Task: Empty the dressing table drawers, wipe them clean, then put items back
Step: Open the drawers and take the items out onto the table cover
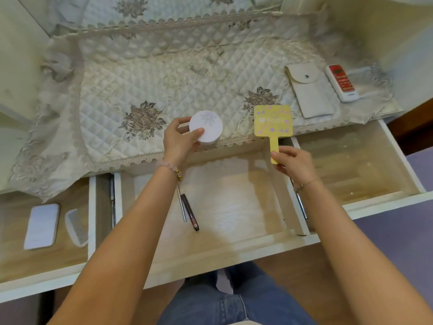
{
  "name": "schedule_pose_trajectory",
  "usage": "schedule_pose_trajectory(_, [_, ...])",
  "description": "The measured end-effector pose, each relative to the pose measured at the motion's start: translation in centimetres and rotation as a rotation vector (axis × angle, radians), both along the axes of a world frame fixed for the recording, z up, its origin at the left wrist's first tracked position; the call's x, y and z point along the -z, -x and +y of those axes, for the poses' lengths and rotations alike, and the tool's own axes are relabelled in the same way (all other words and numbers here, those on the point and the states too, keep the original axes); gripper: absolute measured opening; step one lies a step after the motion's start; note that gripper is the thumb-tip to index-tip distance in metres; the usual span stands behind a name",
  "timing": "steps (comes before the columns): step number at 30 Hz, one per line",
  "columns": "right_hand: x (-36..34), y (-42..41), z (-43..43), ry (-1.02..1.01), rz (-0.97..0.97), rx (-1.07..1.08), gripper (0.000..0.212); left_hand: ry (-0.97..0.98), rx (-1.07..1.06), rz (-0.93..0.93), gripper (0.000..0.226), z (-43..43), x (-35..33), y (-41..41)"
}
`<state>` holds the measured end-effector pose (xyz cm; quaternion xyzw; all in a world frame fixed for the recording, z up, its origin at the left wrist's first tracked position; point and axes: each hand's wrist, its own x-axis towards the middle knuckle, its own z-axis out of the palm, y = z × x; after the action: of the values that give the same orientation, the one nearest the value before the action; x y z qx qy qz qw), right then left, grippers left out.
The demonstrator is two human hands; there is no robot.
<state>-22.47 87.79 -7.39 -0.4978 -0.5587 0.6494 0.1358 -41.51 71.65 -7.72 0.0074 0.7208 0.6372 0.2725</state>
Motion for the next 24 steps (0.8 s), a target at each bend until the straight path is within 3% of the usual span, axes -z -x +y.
schedule_pose_trajectory(8, [1.3,5.7,6.9,-0.054,-0.036,-0.025,0.007,0.103,0.020,0.020,0.037,7.3,1.5,3.0])
schedule_pose_trajectory(17, [3.6,8.4,11.3,-0.092,-0.127,-0.052,0.033,0.111,0.011,-0.017,0.036,11.9,2.9,3.6])
schedule_pose_trajectory(24, [4.5,8.3,11.4,-0.262,-0.171,-0.098,0.030,0.172,0.026,0.057,0.035,12.2,3.8,3.1])
